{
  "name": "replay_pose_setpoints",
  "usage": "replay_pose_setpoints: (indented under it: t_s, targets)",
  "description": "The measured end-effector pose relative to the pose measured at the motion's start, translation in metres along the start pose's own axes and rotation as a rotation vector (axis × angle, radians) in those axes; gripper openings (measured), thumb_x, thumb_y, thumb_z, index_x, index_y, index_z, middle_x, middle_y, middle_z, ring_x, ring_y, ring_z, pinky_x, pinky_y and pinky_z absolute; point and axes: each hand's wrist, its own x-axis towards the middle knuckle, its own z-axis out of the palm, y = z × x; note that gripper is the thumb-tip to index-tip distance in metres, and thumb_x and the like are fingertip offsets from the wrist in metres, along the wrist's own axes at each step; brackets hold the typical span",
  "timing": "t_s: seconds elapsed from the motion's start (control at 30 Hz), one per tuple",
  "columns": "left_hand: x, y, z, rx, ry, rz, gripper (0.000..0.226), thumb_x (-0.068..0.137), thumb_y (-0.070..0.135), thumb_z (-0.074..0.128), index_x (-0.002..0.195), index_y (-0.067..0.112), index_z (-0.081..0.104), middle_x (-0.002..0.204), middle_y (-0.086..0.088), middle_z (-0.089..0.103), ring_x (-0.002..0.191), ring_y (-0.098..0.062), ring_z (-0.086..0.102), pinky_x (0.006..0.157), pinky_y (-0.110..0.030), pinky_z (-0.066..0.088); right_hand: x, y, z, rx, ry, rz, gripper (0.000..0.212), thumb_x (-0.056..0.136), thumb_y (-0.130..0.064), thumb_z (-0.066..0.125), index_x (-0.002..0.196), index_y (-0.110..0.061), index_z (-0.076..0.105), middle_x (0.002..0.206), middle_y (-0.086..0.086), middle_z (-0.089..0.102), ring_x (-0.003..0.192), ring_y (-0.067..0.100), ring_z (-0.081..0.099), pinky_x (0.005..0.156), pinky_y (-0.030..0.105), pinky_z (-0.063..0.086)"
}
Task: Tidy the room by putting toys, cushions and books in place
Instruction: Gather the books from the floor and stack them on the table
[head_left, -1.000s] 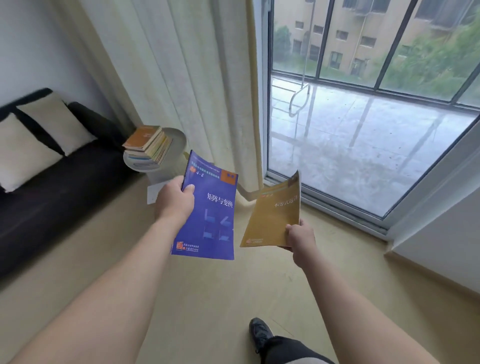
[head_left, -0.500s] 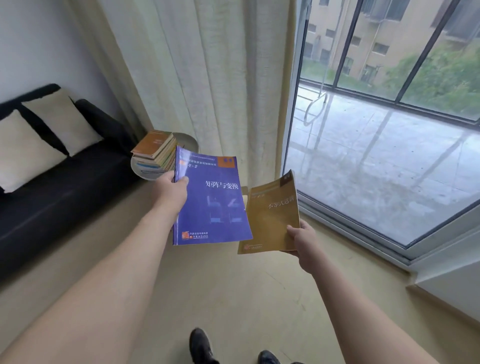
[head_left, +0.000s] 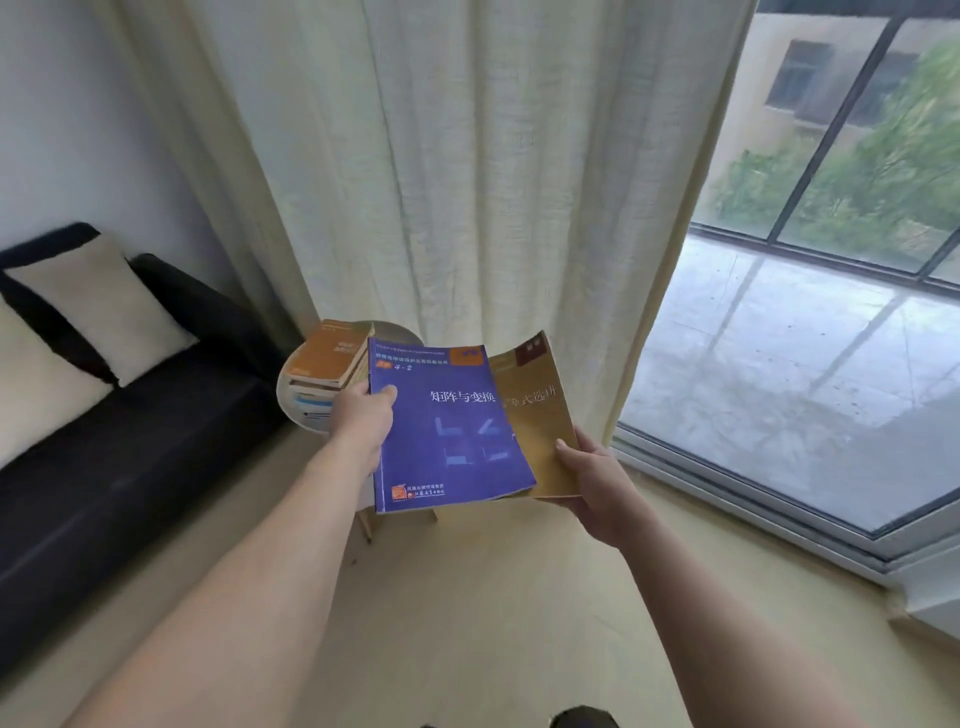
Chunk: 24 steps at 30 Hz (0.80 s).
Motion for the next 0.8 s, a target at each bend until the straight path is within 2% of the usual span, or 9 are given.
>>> replay_pose_setpoints:
  t_s: [0.07,0.2,0.27,0.37,0.47,0.53,0.6,0.7,0.8]
  targets:
    - [0.022,0.000,-0.014,-0.050,-0.014,-0.045,0.009,0.101,0.027,0.054,0.106,0.023,0.061,0.102,-0.003,0.070,0.088,-0.027,0.069,0.072,-0.041,0.058,0.013,-0.004,0.032,0.031,-0.037,-0.018,0.033,0.104,-0.013,0.036,0.129,-0.026,0.054,0.120,0.006,0.069,0.098,0.028,0.069,0.077,0.044,0.058]
    - [0.068,0.000,-0.036,-0.093,-0.110,-0.232,0.014,0.100,0.032,0.050,0.106,0.025,0.060,0.107,-0.007,0.073,0.092,-0.031,0.071,0.084,-0.056,0.056,0.050,-0.004,0.080,0.032,-0.033,-0.011,0.030,0.105,-0.020,0.037,0.129,-0.026,0.055,0.122,0.009,0.067,0.103,0.029,0.069,0.078,0.046,0.058]
    - [0.089,0.002,-0.039,-0.085,-0.131,-0.254,0.013,0.101,0.029,0.047,0.098,0.023,0.059,0.106,-0.007,0.072,0.092,-0.031,0.071,0.088,-0.056,0.054,0.069,-0.003,0.094,0.002,-0.007,0.012,0.029,0.105,-0.027,0.037,0.127,-0.025,0.055,0.121,0.010,0.067,0.104,0.030,0.068,0.081,0.048,0.057]
    - [0.131,0.006,-0.040,-0.065,-0.140,-0.229,0.017,0.104,0.020,0.045,0.094,0.022,0.058,0.102,-0.005,0.070,0.086,-0.027,0.068,0.076,-0.043,0.058,0.108,-0.001,0.115,-0.058,0.002,0.067,0.035,0.105,-0.037,0.033,0.124,-0.020,0.057,0.114,0.010,0.071,0.103,0.030,0.069,0.086,0.049,0.056]
    - [0.177,0.020,-0.046,-0.033,-0.170,-0.204,0.017,0.105,0.018,0.044,0.103,0.025,0.060,0.101,-0.004,0.069,0.085,-0.026,0.067,0.066,-0.035,0.054,0.160,-0.001,0.135,-0.104,-0.004,0.101,0.028,0.103,-0.022,0.040,0.119,-0.016,0.061,0.107,0.004,0.073,0.093,0.023,0.072,0.077,0.044,0.058]
    - [0.218,0.030,-0.054,0.012,-0.169,-0.161,0.021,0.105,0.016,0.042,0.110,0.024,0.060,0.107,-0.005,0.069,0.091,-0.027,0.067,0.070,-0.036,0.055,0.202,-0.002,0.151,-0.161,0.001,0.124,0.029,0.097,-0.010,0.042,0.118,-0.013,0.061,0.093,-0.003,0.073,0.078,0.013,0.072,0.065,0.035,0.056]
    - [0.249,0.043,-0.064,0.079,-0.151,-0.125,0.020,0.105,0.021,0.041,0.110,0.027,0.060,0.110,-0.004,0.068,0.097,-0.028,0.067,0.081,-0.043,0.057,0.238,-0.004,0.168,-0.180,-0.031,0.162,0.032,0.095,-0.009,0.042,0.123,-0.012,0.059,0.099,0.000,0.073,0.081,0.015,0.071,0.062,0.031,0.054]
    - [0.298,0.066,-0.082,0.129,-0.118,-0.101,0.019,0.104,0.029,0.042,0.110,0.029,0.060,0.110,-0.003,0.070,0.097,-0.027,0.069,0.088,-0.051,0.056,0.294,-0.008,0.205,-0.126,-0.113,0.250,0.028,0.099,-0.016,0.047,0.126,-0.019,0.054,0.115,0.003,0.071,0.101,0.024,0.069,0.072,0.038,0.057]
    - [0.342,0.091,-0.102,0.141,-0.068,-0.056,0.024,0.104,0.027,0.039,0.114,0.027,0.061,0.105,-0.001,0.071,0.095,-0.027,0.070,0.088,-0.050,0.057,0.345,-0.014,0.246,-0.089,-0.175,0.262,0.029,0.100,-0.015,0.049,0.127,-0.024,0.054,0.115,0.002,0.071,0.104,0.028,0.069,0.080,0.043,0.058]
